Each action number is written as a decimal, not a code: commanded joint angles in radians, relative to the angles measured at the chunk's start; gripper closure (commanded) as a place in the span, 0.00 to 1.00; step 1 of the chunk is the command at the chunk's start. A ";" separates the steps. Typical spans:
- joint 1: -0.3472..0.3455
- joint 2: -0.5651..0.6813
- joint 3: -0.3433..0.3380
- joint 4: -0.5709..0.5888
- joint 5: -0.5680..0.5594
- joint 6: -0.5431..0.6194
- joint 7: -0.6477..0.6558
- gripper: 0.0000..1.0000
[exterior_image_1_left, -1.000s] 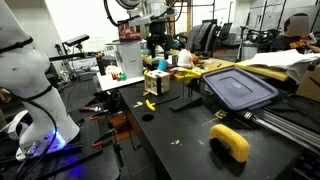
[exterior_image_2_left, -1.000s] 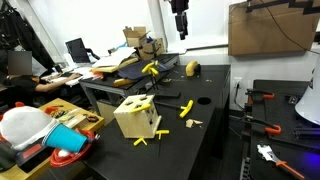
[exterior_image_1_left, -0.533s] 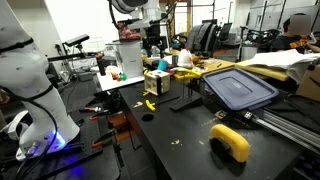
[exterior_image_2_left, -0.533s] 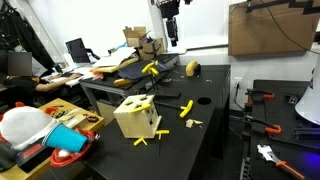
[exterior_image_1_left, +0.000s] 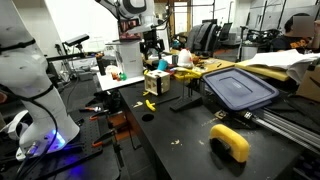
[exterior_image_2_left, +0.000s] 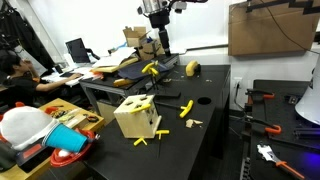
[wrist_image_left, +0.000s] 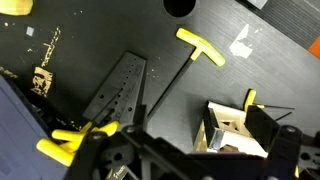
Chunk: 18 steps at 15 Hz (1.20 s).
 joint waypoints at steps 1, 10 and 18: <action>0.017 0.070 0.019 0.066 -0.050 -0.003 -0.020 0.00; 0.074 0.194 0.084 0.184 -0.104 0.046 0.015 0.00; 0.132 0.329 0.128 0.281 -0.058 0.065 0.117 0.00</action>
